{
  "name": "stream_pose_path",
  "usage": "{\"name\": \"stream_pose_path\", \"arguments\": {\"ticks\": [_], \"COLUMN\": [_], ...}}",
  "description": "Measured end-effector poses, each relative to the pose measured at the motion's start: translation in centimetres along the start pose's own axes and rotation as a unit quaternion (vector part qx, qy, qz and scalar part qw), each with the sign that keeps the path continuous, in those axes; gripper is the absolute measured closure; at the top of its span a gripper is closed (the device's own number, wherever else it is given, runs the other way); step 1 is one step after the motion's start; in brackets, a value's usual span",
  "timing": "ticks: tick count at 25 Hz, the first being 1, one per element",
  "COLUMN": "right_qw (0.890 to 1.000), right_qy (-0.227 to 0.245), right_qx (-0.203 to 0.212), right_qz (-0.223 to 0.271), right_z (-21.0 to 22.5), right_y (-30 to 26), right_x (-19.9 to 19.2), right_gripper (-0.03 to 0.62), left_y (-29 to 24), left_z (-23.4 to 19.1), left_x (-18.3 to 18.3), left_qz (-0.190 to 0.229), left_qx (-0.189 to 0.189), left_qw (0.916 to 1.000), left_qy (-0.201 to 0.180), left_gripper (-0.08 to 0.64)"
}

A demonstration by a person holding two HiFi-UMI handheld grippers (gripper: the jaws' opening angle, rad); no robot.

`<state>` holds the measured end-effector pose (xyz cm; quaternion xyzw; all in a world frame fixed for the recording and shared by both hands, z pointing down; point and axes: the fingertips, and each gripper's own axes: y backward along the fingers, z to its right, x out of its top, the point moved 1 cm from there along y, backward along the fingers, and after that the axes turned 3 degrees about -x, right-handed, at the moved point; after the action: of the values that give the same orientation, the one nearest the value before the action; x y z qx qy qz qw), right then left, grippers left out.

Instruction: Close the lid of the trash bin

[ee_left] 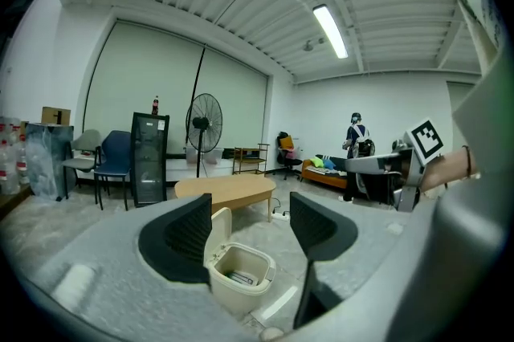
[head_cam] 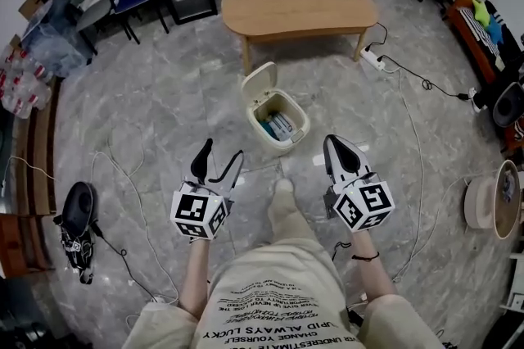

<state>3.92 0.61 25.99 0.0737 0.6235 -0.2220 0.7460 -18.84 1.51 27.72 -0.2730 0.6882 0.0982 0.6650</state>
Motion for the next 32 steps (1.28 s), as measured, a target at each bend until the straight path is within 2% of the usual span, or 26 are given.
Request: {"name": "stream_pose_path", "arguments": {"ticks": [11,20,27,32], "right_qw": [0.998,0.994,0.992,0.991], "right_qy": [0.005,0.000,-0.007,-0.006], "right_qx": [0.047,0.070,0.075,0.066], "right_qz": [-0.052,-0.078,-0.098,-0.116], "right_z": [6.2,9.3,10.1,11.0], "right_y": [-12.1,-18.3,-21.7,-23.8], "right_x": [1.2,0.5,-0.8,-2.8], "right_gripper": [0.588,0.588,0.588,0.588], "left_y": [-11.9,-19.1,-23.4,-26.8], "left_z": [-4.0,-7.0,-9.1,-10.7], "left_x": [1.7,1.6,0.8,-1.4], "left_qz": [-0.035,-0.053,-0.093,-0.143], "left_qx": [0.025,0.039,0.027,0.006], "left_qw": [0.9988,0.9974,0.9952,0.9896], "left_qy": [0.021,0.030,0.017,-0.006], "left_gripper": [0.258,0.258,0.258,0.258]}}
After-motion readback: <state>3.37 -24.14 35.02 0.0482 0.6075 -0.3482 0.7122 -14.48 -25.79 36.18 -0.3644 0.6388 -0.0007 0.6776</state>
